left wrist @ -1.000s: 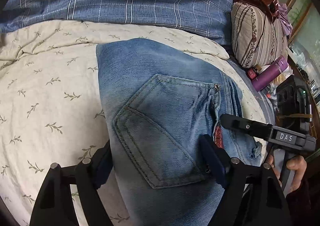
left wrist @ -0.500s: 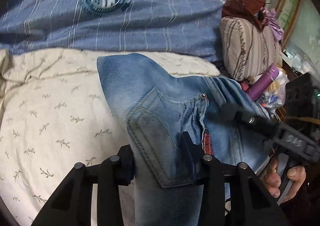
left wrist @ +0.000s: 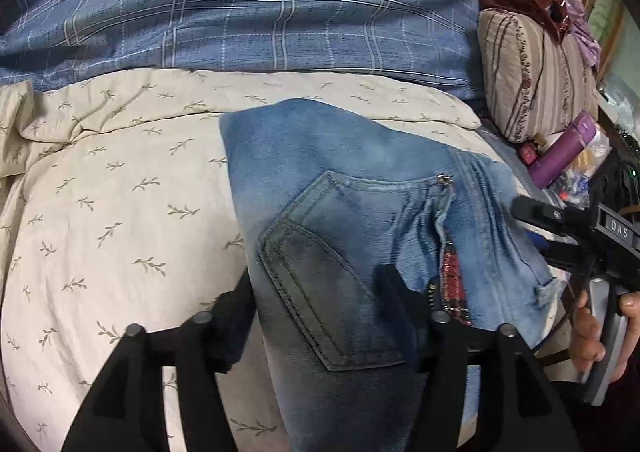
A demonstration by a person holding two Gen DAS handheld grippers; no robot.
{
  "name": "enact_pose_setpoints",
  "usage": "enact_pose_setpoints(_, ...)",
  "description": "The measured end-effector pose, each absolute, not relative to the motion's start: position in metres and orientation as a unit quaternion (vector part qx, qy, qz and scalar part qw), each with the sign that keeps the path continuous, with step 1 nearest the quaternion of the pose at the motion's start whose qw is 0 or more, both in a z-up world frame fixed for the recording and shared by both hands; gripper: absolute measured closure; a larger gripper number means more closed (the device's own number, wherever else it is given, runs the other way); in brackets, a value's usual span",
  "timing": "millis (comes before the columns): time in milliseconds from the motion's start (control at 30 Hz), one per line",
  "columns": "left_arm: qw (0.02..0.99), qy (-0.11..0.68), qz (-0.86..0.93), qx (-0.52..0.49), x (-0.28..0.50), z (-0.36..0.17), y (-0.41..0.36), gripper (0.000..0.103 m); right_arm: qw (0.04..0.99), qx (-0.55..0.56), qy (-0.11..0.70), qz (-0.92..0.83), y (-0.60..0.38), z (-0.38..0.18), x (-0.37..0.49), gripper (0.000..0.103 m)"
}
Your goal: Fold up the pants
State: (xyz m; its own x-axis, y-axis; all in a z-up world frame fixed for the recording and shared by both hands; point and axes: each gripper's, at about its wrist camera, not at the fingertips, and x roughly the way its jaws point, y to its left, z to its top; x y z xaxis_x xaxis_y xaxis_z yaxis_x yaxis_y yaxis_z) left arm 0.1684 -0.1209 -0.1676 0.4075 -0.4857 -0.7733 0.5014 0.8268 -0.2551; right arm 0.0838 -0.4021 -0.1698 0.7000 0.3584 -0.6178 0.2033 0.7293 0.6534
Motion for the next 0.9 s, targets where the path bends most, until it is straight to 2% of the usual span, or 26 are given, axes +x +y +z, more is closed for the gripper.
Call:
enact_pose_setpoints(200,0.837,0.468,-0.283,0.000,0.171,-0.174,-0.114,0.020,0.792,0.436,0.417,0.096,-0.432,-0.201,0.070,0.030)
enact_pose_setpoints(433,0.798,0.514,-0.302,-0.081,0.183,-0.191,-0.102,0.018,0.761,0.448,0.447,0.141,-0.406,-0.217,0.086,0.025)
enact_pose_setpoints(567,0.792,0.513,-0.319,-0.085,0.180,-0.190,-0.104,0.019,0.769,0.430,0.448,0.154,-0.382,-0.215,0.096,0.024)
enact_pose_setpoints(633,0.792,0.504,-0.336,-0.078,0.175,-0.187,-0.110,0.032,0.785,0.402,0.447,0.147,-0.369,-0.208,0.099,0.029)
enact_pose_setpoints(700,0.806,0.484,-0.336,-0.050,0.167,-0.181,-0.116,0.034,0.803,0.372,0.443,0.141,-0.356,-0.200,0.100,0.048)
enact_pose_setpoints(800,0.813,0.471,-0.338,-0.053,0.165,-0.174,-0.117,0.041,0.815,0.370,0.421,0.144,-0.352,-0.191,0.098,0.056)
enact_pose_setpoints(833,0.815,0.467,-0.339,-0.056,0.166,-0.172,-0.116,0.048,0.819,0.370,0.415,0.143,-0.352,-0.188,0.097,0.057)
enact_pose_setpoints(900,0.822,0.455,-0.338,-0.056,0.165,-0.165,-0.112,0.053,0.837,0.344,0.405,0.128,-0.347,-0.179,0.096,0.058)
